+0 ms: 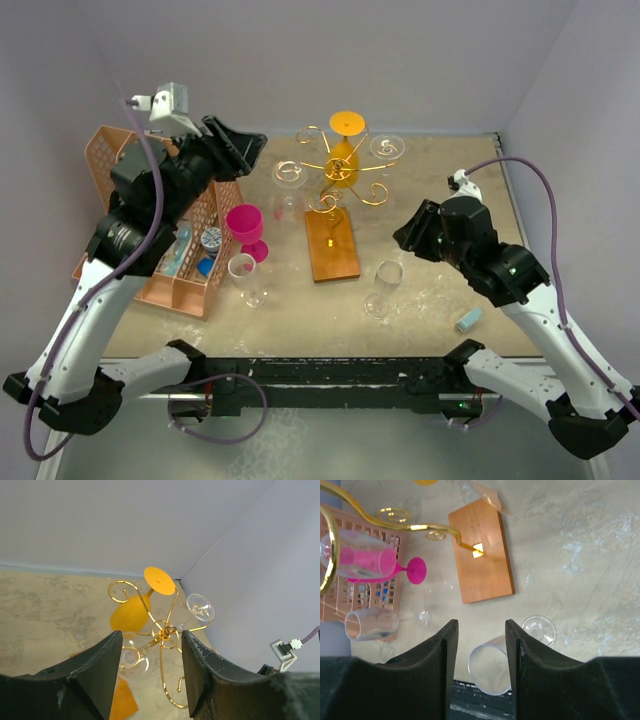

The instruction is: Place the wine glass upside down on the wine glass rack

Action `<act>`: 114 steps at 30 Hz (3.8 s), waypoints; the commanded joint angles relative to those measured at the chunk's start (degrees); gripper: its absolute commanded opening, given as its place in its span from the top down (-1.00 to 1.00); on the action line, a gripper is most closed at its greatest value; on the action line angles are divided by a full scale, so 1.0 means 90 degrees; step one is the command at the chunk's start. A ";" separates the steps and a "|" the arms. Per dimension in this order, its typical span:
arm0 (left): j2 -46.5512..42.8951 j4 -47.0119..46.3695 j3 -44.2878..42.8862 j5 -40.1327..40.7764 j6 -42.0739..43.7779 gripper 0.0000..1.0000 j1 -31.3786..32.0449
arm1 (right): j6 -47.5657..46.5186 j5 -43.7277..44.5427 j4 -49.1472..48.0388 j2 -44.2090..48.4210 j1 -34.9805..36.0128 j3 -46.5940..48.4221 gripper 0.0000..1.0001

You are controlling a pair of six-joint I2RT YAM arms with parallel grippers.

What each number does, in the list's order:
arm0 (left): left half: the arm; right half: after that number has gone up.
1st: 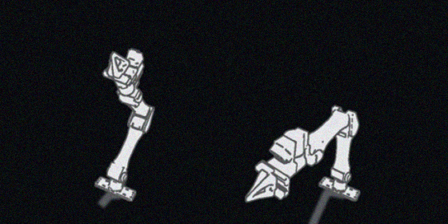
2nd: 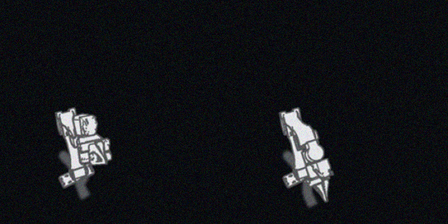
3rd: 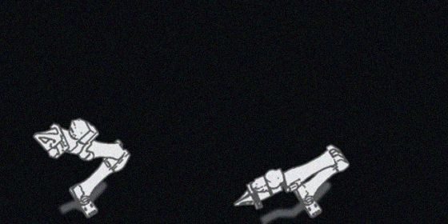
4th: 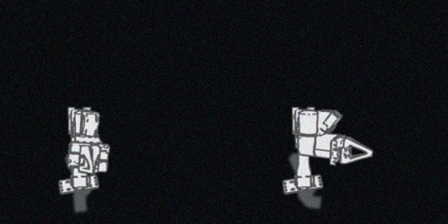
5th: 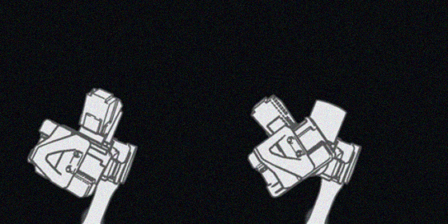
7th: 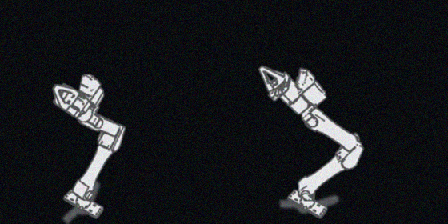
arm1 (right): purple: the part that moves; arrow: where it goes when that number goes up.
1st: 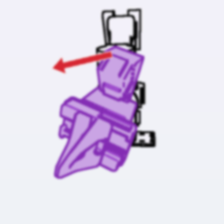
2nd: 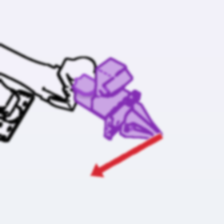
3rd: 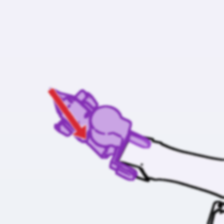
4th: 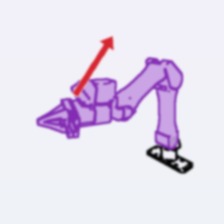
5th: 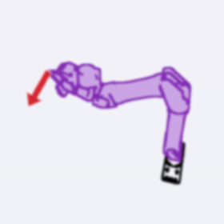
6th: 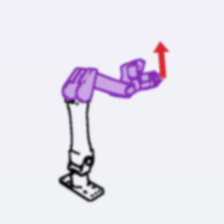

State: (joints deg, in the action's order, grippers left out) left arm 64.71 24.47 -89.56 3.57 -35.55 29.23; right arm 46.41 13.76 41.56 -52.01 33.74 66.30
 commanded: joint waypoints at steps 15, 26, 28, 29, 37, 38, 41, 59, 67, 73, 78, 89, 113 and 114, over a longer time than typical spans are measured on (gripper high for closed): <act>-0.0923 -0.0443 0.1519 0.0117 0.0280 0.02 -0.0055 | -0.1110 -0.0946 0.0226 0.0514 0.0019 -0.1001 0.17; -0.1048 -0.0784 0.1428 -0.0051 0.0047 0.02 -0.0055 | -0.1346 -0.0892 0.0253 0.0308 0.0020 -0.1002 0.33; -0.1106 -0.0825 0.1427 -0.0051 0.0044 0.01 -0.0055 | -0.1352 -0.0818 0.0255 0.0201 0.0023 -0.0956 0.45; -0.1116 -0.0844 0.1434 -0.0016 0.0036 0.02 -0.0056 | -0.1356 -0.0799 0.0250 0.0158 0.0021 -0.0945 0.50; -0.1121 -0.0788 0.1322 0.0199 -0.0013 0.02 -0.0055 | -0.1359 -0.0450 0.0253 -0.0026 0.0023 -0.0807 0.99; -0.1114 -0.0794 0.1309 0.0190 -0.0002 0.02 -0.0055 | -0.1362 -0.0364 0.0255 -0.0036 0.0023 -0.0755 1.00; -0.1123 -0.0795 0.1294 0.0176 0.0004 0.01 -0.0055 | -0.1354 -0.0154 0.0255 -0.0045 0.0016 -0.0608 1.00; -0.1553 -0.1434 0.1531 -0.0483 0.0103 -0.07 -0.0055 | -0.1311 -0.3788 -0.2719 0.1133 0.0021 -0.0507 1.00; -0.1939 -0.2444 0.1478 -0.0818 -0.0072 -0.07 -0.0055 | -0.0878 -0.3863 -0.4472 0.1077 0.0016 -0.0117 1.00; -0.2054 -0.3427 0.1479 -0.1066 -0.0439 -0.07 -0.0052 | -0.0413 -0.3497 -0.5992 0.0791 0.0021 -0.0054 1.00; -0.1982 -0.3603 0.1460 -0.1011 -0.0750 -0.08 -0.0054 | 0.0222 -0.2497 -0.7448 0.0658 0.0021 -0.0164 1.00; -0.0796 -0.4218 0.1175 -0.1606 -0.2524 -0.15 -0.0052 | 0.0846 -0.0820 -0.9298 0.0376 0.0021 -0.0585 1.00; 0.0573 -0.5713 0.0700 -0.0459 -0.2950 -0.19 0.1200 | 0.1019 -0.1494 -1.0209 -0.0037 0.0021 -0.0901 1.00; 0.0569 -0.5858 0.0756 -0.0325 -0.2970 -0.19 0.1204 | 0.1008 -0.1561 -1.0201 -0.0046 0.0021 -0.0902 1.00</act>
State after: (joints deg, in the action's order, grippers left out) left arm 69.78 -21.76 -81.67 -6.98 -63.42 39.57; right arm 54.92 3.01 -44.29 -52.77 33.76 57.65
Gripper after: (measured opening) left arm 0.598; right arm 0.027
